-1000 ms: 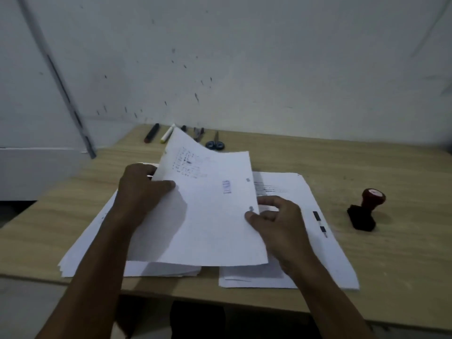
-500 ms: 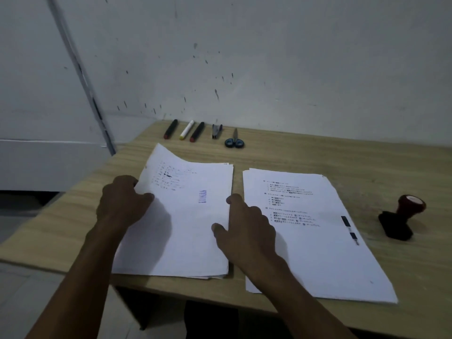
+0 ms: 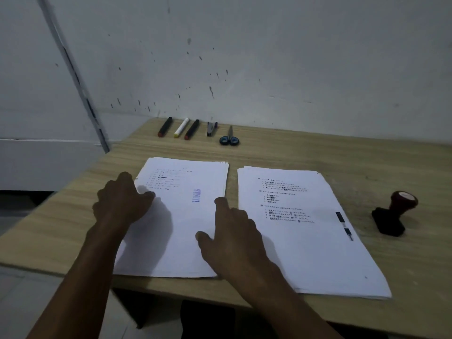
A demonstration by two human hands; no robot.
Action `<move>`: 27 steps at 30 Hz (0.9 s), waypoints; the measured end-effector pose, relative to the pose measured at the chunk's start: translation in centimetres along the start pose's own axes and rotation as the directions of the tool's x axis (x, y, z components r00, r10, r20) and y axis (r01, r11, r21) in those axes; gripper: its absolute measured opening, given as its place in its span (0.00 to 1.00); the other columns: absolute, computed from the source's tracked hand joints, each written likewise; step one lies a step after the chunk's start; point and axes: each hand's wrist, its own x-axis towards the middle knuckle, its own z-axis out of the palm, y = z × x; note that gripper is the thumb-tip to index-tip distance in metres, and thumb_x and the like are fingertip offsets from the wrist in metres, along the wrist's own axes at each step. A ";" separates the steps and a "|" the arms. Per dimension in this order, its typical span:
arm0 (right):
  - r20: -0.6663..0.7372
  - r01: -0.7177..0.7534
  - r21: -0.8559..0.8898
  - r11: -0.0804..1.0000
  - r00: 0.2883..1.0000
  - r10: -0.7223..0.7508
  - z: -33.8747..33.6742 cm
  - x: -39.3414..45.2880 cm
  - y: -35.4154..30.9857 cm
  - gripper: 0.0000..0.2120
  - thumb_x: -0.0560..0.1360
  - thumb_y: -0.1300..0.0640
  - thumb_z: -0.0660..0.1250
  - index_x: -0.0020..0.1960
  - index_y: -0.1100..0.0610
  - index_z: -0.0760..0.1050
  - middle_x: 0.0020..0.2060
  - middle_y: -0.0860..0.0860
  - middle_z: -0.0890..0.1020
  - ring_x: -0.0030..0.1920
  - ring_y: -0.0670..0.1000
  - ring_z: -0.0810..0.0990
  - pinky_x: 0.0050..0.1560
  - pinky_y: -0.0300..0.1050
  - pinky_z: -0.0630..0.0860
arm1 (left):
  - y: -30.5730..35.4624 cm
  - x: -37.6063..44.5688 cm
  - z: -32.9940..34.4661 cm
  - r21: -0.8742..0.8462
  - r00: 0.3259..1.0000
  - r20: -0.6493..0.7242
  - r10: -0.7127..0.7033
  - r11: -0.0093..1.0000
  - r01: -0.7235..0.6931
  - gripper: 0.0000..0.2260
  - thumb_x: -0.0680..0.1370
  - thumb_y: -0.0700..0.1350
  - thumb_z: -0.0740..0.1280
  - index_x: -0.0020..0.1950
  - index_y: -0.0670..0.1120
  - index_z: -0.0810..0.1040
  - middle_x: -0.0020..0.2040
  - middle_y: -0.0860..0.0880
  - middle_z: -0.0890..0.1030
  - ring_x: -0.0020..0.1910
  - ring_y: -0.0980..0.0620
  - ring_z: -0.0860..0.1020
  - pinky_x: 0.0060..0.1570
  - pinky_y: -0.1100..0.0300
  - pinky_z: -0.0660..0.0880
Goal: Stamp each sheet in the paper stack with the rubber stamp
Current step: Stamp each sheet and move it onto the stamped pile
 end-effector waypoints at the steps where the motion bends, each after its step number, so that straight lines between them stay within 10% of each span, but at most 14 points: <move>1: -0.015 0.003 0.022 1.000 1.000 -0.002 -0.2 0.0 0.2 0.25 0.79 0.46 0.64 0.70 0.50 0.58 0.61 0.53 0.73 0.61 0.56 0.73 0.59 0.48 0.71 | 0.3 -0.3 0.1 0.015 1.000 -0.012 -0.011 1.000 0.011 0.29 0.73 0.55 0.70 0.68 0.41 0.67 0.66 0.36 0.71 0.64 0.34 0.69 0.60 0.43 0.68; 15: -0.464 -0.022 0.052 0.998 0.885 0.044 -6.7 0.3 9.5 0.12 0.72 0.48 0.72 0.54 0.50 0.80 0.38 0.44 0.77 0.40 0.48 0.78 0.41 0.45 0.75 | 9.0 -6.8 3.4 -0.384 0.831 -0.256 0.495 0.737 -0.557 0.14 0.73 0.44 0.73 0.58 0.46 0.79 0.58 0.47 0.77 0.46 0.52 0.81 0.44 0.51 0.79; 23: -0.726 -0.361 0.046 0.931 0.628 0.279 -12.3 -1.7 16.5 0.20 0.71 0.53 0.73 0.60 0.52 0.73 0.52 0.53 0.76 0.50 0.57 0.77 0.45 0.52 0.75 | 14.8 -10.6 7.2 -0.441 0.702 -0.182 0.689 0.581 -0.684 0.12 0.73 0.44 0.73 0.56 0.48 0.79 0.54 0.53 0.77 0.45 0.56 0.79 0.41 0.58 0.78; 27: -0.677 -0.508 0.062 0.859 0.611 0.411 -13.7 -2.5 19.4 0.30 0.68 0.50 0.76 0.65 0.52 0.67 0.60 0.56 0.70 0.60 0.61 0.73 0.49 0.54 0.70 | 16.8 -11.7 8.7 -0.466 0.681 -0.163 0.714 0.553 -0.691 0.12 0.73 0.42 0.73 0.55 0.47 0.80 0.54 0.52 0.77 0.44 0.56 0.79 0.41 0.60 0.75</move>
